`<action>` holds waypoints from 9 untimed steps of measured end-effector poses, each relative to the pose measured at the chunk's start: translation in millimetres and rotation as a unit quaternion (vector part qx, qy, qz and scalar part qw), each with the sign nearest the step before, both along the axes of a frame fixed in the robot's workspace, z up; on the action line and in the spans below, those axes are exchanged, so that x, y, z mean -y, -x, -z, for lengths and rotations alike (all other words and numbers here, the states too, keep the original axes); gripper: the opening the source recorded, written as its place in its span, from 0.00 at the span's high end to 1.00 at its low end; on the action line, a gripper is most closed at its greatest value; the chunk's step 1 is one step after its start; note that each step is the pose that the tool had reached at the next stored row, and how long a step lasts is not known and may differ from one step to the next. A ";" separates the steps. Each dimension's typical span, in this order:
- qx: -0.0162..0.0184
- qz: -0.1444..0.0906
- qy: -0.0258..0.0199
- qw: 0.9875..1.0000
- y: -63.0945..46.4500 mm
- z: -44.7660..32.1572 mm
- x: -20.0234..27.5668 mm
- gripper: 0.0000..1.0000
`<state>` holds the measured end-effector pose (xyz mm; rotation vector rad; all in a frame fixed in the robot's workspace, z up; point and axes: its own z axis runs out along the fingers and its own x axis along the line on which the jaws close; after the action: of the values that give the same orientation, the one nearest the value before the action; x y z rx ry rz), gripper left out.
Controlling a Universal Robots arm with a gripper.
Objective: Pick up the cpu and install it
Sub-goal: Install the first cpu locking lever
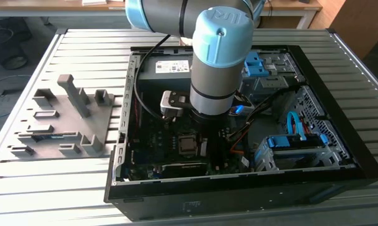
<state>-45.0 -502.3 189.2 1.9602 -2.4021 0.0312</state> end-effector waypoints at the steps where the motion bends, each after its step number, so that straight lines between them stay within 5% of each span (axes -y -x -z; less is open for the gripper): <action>1: 0.000 0.000 0.000 1.000 0.0 -0.1 0.1 0.90; 9: 0.000 0.000 -0.014 1.000 0.5 -0.1 0.5 0.90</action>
<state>-45.5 -502.8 189.3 1.9713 -2.4151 -0.0016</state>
